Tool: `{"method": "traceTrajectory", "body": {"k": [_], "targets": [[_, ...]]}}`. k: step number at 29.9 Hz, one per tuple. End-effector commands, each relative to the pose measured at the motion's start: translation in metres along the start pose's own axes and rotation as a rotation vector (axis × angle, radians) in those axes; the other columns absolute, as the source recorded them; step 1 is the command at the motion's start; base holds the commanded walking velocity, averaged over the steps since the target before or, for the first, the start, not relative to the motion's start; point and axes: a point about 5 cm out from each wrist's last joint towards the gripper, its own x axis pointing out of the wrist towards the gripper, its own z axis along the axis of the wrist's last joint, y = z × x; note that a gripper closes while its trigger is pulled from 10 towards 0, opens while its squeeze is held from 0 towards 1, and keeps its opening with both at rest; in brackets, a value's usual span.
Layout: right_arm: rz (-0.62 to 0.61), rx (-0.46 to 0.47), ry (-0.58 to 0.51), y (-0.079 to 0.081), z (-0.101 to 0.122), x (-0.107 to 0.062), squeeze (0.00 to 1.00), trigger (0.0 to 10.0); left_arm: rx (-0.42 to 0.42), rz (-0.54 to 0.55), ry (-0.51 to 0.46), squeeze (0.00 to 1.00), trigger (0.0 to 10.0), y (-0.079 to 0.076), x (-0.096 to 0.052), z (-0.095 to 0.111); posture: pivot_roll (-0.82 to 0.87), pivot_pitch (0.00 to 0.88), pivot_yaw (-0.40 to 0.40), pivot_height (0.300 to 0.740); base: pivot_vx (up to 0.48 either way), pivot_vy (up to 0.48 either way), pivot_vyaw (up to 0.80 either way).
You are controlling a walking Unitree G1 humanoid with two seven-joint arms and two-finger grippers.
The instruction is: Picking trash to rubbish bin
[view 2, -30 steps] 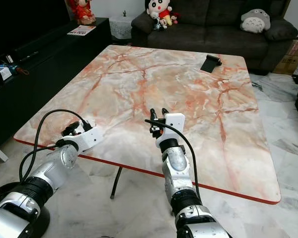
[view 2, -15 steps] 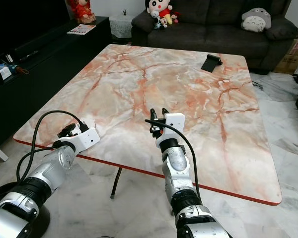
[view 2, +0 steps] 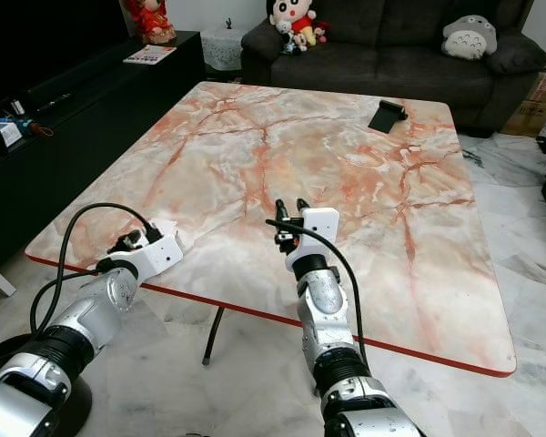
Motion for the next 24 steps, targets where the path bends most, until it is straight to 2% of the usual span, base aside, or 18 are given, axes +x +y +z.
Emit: {"method": "traceTrajectory", "body": {"k": [1, 15, 19, 22, 23, 24], "targets": [[0.003, 0.000, -0.011, 0.001, 0.004, 0.002, 0.00, 10.0, -0.001, -0.003, 0.014, 0.00, 0.0, -0.001, 0.000, -0.003, 0.21, 0.000, 0.021, 0.740, 0.000, 0.000, 0.00], [0.000, -0.002, -0.011, 0.000, 0.004, 0.003, 0.00, 10.0, -0.002, 0.000, 0.007, 0.00, 0.0, 0.001, 0.000, -0.001, 0.22, 0.000, 0.024, 0.740, 0.000, 0.000, 0.00], [0.000, -0.001, -0.010, 0.000, 0.004, 0.003, 0.00, 10.0, -0.011, 0.024, -0.011, 0.00, 0.0, 0.002, 0.000, 0.002, 0.22, 0.000, 0.024, 0.740, 0.000, 0.000, 0.00], [0.001, 0.000, -0.012, 0.001, 0.004, 0.003, 0.00, 10.0, -0.041, 0.089, -0.059, 0.00, 0.0, 0.009, 0.000, 0.010, 0.22, 0.000, 0.024, 0.740, 0.000, 0.000, 0.00], [0.001, 0.000, -0.013, 0.001, 0.005, 0.003, 0.00, 10.0, -0.066, 0.123, -0.087, 0.00, 5.3, 0.012, -0.001, 0.014, 0.22, 0.000, 0.026, 0.740, 0.000, 0.000, 0.00], [0.001, 0.000, -0.013, 0.001, 0.005, 0.003, 0.00, 10.0, -0.066, 0.123, -0.087, 0.00, 5.3, 0.012, -0.001, 0.014, 0.22, 0.000, 0.026, 0.740, 0.000, 0.000, 0.00]]}}
